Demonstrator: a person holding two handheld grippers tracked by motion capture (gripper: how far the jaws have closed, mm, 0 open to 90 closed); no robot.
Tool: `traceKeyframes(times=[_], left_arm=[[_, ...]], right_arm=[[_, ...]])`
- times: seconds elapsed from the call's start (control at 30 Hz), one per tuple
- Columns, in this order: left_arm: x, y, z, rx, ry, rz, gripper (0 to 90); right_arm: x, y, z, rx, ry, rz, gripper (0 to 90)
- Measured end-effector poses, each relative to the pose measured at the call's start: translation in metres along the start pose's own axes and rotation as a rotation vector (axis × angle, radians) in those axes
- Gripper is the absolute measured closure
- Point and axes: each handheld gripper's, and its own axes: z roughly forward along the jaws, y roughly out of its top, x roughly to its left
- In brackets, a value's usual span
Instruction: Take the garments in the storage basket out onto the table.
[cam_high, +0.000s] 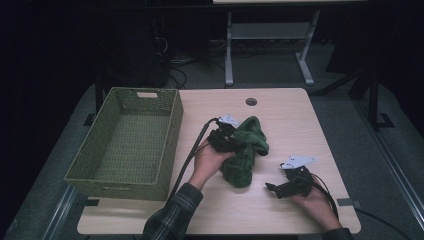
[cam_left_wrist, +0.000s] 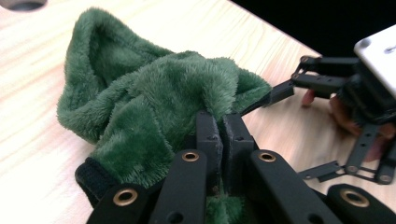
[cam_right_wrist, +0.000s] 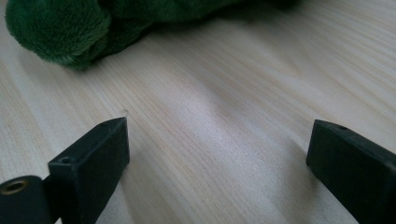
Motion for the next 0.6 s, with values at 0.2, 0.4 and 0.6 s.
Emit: traceKeyframes(times=[0.2,0.4,0.6], left_arm=[[0.002,-0.008,0.022,0.043,0.004,-0.006,86.8],[0.008,-0.015,0.039,0.073,0.009,-0.003,86.8],[0.008,-0.02,0.052,0.09,0.0,0.003,85.8]], right_arm=[[0.0,0.0,0.0,-0.001,0.001,-0.001,5.7],[0.0,0.0,0.0,-0.002,0.001,-0.001,5.7],[0.0,0.0,0.0,-0.001,0.001,-0.001,5.7]])
